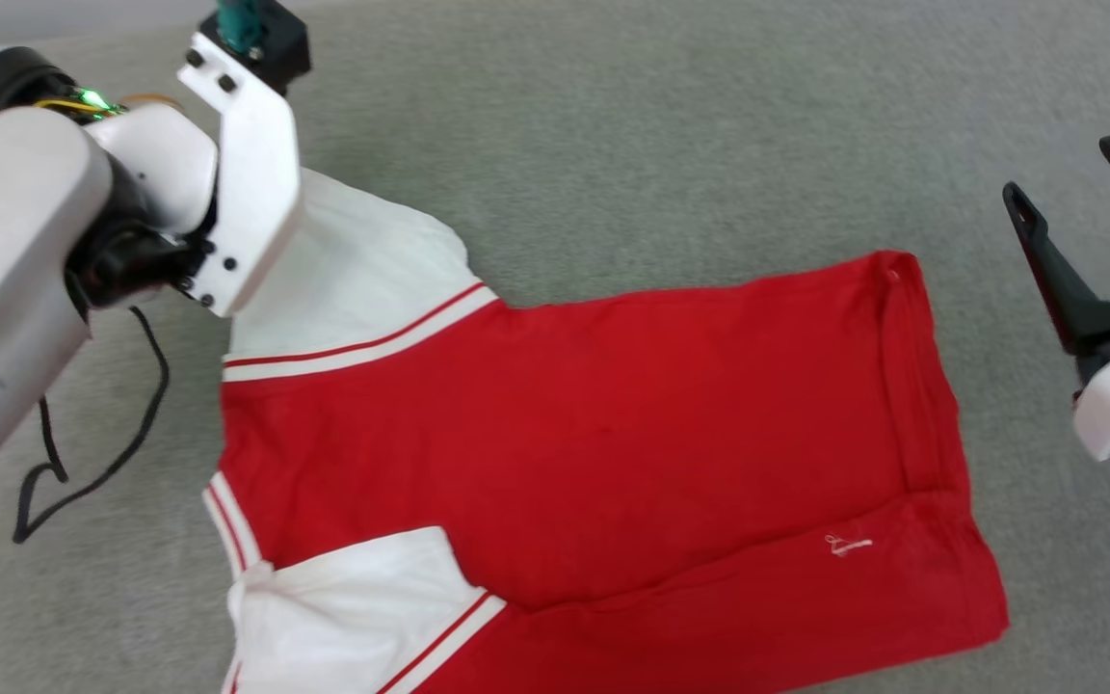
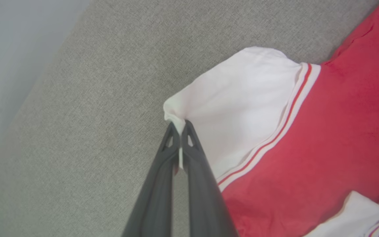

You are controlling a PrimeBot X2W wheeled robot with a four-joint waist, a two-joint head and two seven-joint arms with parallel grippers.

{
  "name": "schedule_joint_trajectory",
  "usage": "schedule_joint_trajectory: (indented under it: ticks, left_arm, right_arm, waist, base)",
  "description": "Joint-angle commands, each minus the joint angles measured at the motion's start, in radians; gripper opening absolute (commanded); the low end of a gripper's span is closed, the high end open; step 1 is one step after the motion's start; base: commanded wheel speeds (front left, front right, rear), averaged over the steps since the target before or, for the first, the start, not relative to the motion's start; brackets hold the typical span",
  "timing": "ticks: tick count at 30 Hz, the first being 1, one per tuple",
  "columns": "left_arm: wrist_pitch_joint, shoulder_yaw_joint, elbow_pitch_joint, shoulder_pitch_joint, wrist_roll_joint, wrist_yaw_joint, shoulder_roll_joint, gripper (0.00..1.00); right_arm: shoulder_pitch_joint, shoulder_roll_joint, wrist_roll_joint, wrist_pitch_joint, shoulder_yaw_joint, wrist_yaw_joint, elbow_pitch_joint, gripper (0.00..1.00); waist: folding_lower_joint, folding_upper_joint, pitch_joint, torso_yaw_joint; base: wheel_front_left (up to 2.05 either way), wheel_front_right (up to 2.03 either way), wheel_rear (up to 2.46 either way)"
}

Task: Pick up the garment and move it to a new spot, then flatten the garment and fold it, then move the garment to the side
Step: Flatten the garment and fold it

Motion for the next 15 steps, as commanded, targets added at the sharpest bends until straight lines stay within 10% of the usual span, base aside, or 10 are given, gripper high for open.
schedule_joint_trajectory:
  ticks: [1,8,15]
  left_arm:
    - [-0.013,-0.006,-0.010,0.016,-0.001,-0.002,-0.005,0.00]
    - [-0.066,-0.037,-0.087,0.035,0.011,-0.003,-0.017,0.00]
    - [-0.102,-0.055,-0.140,0.003,0.028,-0.003,-0.040,0.00]
  right_arm:
    - [-0.035,-0.035,0.022,0.062,0.021,-0.001,0.003,1.00]
    - [-0.190,-0.270,0.231,0.505,0.251,-0.001,0.047,1.00]
    - [-0.348,-0.368,0.368,0.794,0.431,-0.001,0.112,1.00]
  waist:
    - [0.0000,0.0000,-0.028,0.032]
    - [0.0000,0.0000,-0.034,0.086]
    - [0.0000,0.0000,0.011,0.142]
  base:
    - [0.00,0.00,0.00]
    - [0.00,0.00,0.00]
    - [0.00,0.00,0.00]
